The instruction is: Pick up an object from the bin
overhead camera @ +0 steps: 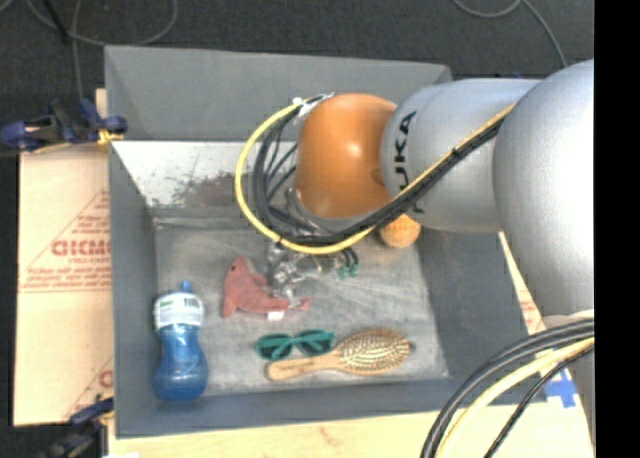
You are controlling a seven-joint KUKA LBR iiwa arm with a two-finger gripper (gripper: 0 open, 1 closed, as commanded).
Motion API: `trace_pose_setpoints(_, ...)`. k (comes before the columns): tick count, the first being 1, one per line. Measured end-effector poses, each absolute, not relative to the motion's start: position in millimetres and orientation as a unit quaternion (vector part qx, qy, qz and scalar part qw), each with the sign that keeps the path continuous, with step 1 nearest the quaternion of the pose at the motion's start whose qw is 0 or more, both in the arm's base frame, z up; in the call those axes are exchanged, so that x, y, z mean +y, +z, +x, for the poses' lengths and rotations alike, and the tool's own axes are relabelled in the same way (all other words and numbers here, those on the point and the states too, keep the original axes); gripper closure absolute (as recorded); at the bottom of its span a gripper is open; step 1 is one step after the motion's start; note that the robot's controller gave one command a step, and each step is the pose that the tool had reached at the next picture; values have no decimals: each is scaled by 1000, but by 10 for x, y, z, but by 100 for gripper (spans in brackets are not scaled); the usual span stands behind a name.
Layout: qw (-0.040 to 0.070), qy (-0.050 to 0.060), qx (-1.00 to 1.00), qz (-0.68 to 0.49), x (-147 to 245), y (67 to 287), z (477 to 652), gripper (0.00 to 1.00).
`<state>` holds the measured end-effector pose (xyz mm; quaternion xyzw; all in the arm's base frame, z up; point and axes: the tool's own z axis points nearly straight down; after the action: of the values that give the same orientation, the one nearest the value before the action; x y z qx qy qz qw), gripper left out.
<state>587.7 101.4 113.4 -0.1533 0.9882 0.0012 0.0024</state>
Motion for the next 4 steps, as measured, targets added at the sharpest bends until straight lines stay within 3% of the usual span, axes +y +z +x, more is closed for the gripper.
trace_pose_setpoints(1, 2, 1, 988, -153, 1015, 1134, 5876, 100)
trace_pose_setpoints(2, 1, 1, 994, -113, 918, 1194, 5853, 0)
trace_pose_setpoints(3, 1, 1, 995, -100, 883, 1217, 5847, 0)
trace_pose_setpoints(4, 7, 1, 984, -176, 1144, 738, 5759, 100)
